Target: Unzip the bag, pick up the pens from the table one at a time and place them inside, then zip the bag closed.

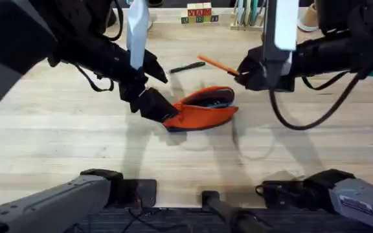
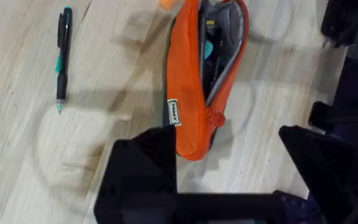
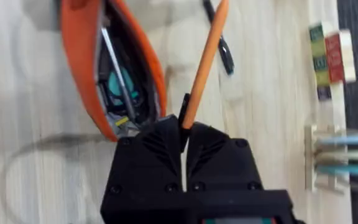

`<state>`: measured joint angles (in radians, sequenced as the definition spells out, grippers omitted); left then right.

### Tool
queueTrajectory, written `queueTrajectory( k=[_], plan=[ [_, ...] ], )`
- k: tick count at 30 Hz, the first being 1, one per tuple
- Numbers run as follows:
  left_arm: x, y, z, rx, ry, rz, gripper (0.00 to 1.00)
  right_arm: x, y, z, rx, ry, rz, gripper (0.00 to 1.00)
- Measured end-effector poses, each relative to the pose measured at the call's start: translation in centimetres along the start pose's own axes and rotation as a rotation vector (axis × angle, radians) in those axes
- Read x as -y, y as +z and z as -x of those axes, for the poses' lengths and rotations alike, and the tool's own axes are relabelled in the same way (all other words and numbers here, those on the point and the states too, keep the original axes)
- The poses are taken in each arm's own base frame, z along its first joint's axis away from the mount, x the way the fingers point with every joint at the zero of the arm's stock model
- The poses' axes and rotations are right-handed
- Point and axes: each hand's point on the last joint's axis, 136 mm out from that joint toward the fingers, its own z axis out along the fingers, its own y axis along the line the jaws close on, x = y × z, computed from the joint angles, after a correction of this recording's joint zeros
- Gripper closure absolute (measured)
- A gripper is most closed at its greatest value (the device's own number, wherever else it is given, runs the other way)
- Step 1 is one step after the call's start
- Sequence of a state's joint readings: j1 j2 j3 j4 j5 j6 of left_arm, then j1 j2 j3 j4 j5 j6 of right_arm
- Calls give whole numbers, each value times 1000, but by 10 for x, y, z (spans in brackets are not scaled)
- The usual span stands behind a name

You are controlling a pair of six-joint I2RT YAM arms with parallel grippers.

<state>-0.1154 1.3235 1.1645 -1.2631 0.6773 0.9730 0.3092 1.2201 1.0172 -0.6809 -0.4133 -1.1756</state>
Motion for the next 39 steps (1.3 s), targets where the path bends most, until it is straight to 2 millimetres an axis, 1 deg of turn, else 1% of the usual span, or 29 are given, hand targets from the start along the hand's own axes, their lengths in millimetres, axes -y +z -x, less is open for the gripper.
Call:
queueTrajectory(
  k=[9,15,19,22,26,31,39],
  plan=[
    [0,0,0,0,0,0,7,-23,-3,22,147,-187,96,971],
    [0,0,0,0,0,0,6,-42,-6,23,179,-249,169,971],
    [0,0,0,0,0,0,7,-51,-7,19,172,-254,205,971],
    [0,0,0,0,0,0,7,-57,-3,13,150,-240,244,971],
    [0,0,0,0,0,0,7,-62,12,-4,97,-206,309,971],
    [0,0,0,0,0,0,6,-61,30,-18,59,-184,349,971],
    [0,0,0,0,0,0,6,-62,42,-25,46,-167,378,971]
  ],
)
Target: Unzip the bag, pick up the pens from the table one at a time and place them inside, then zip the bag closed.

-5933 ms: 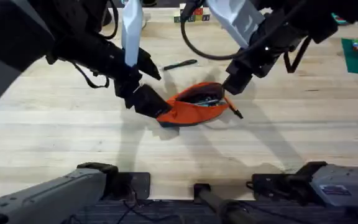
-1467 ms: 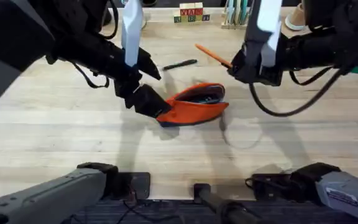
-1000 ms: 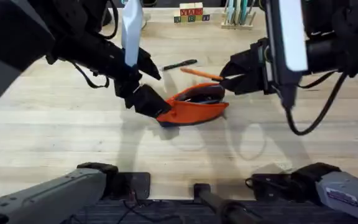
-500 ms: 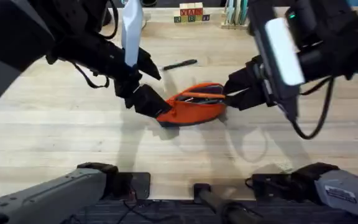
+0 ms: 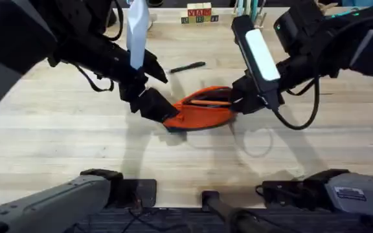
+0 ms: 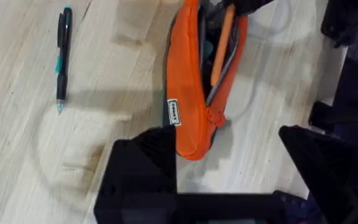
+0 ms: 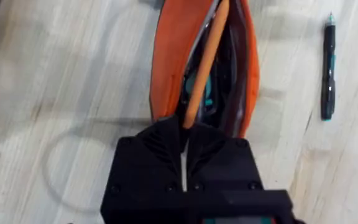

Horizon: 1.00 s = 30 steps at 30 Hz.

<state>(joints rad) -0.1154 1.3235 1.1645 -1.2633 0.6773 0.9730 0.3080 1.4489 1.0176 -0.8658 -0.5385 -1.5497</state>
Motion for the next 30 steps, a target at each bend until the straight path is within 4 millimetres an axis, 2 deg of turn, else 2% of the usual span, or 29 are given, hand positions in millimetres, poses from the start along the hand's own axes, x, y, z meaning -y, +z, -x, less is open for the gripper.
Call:
queueTrajectory(
  k=[7,10,11,13,18,30],
  plan=[
    [0,0,0,0,0,0,7,10,5,-3,0,-14,-21,970],
    [0,0,0,0,0,0,7,18,5,-3,1,-34,-52,970],
    [0,0,0,0,0,0,6,26,4,-2,0,-59,-86,970],
    [0,0,0,0,0,0,6,29,4,-2,1,-64,-94,970],
    [0,0,0,0,0,0,7,28,5,0,2,-64,-90,970],
    [0,0,0,0,0,0,6,14,17,19,10,-86,-29,970]
  ],
)
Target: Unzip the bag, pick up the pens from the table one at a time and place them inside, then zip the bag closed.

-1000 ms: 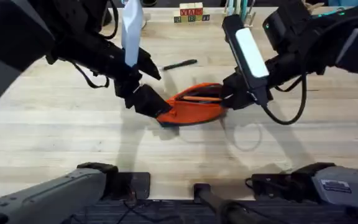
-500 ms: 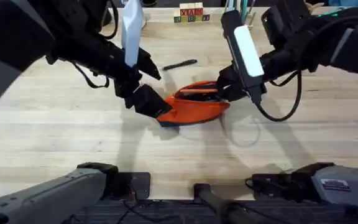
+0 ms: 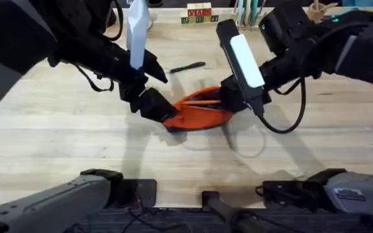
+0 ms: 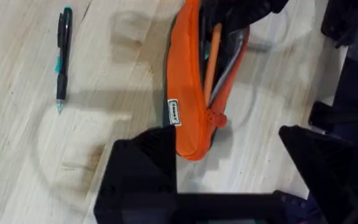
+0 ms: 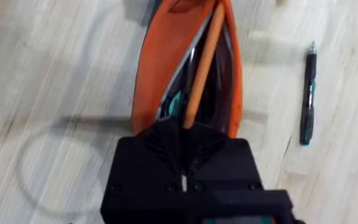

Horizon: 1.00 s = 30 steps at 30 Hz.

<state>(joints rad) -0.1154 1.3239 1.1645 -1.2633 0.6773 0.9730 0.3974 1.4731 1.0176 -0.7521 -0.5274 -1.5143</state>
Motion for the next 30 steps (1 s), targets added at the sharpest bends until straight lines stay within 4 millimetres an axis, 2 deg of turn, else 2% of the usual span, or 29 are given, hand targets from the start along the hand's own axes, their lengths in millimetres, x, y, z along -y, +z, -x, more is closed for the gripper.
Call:
queueTrajectory(
  k=[5,6,9,12,13,22,30],
  plan=[
    [0,0,0,0,0,0,6,0,0,0,-1,2,1,969],
    [0,0,0,0,0,0,6,0,0,0,-1,4,2,939],
    [0,0,0,0,0,0,6,0,0,0,-3,11,0,543],
    [0,0,0,0,0,0,6,0,0,0,-3,15,0,92],
    [0,0,0,0,0,0,6,0,0,0,-3,15,0,30],
    [0,0,0,0,0,0,6,-1,0,0,-3,73,6,5],
    [0,0,0,0,0,0,8,0,-7,5,0,221,-19,5]
  ],
)
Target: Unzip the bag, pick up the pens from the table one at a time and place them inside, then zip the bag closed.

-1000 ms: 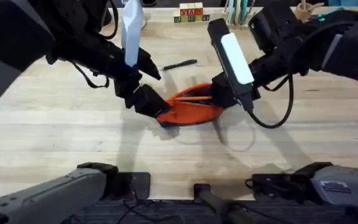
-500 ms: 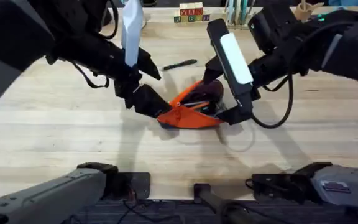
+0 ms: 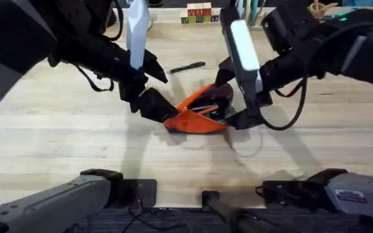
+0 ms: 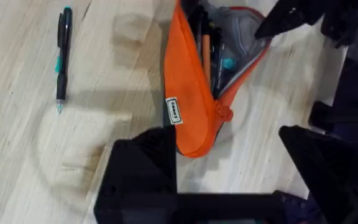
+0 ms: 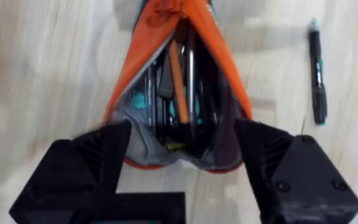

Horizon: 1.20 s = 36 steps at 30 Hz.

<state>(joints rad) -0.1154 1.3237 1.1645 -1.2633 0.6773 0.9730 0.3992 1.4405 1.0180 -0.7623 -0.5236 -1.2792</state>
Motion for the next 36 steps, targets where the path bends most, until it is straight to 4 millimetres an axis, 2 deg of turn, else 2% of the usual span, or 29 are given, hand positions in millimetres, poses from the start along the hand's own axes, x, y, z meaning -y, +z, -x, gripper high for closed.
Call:
queueTrajectory(
  k=[3,11,14,20,23,32,36],
  plan=[
    [0,0,0,0,0,0,7,1,-12,8,15,73,-42,3],
    [-5,0,3,12,17,18,6,1,-60,36,85,232,-203,4],
    [-6,0,4,16,23,23,6,4,-77,34,68,318,-289,4],
    [-6,0,4,16,24,24,6,14,-103,16,-1,517,-465,4],
    [-8,0,5,20,28,29,6,16,-108,11,-14,566,-502,3],
    [-28,-2,18,57,99,112,6,18,-110,6,-29,619,-528,4],
    [-49,-6,28,78,162,203,7,18,-110,6,-30,623,-530,3]
  ],
)
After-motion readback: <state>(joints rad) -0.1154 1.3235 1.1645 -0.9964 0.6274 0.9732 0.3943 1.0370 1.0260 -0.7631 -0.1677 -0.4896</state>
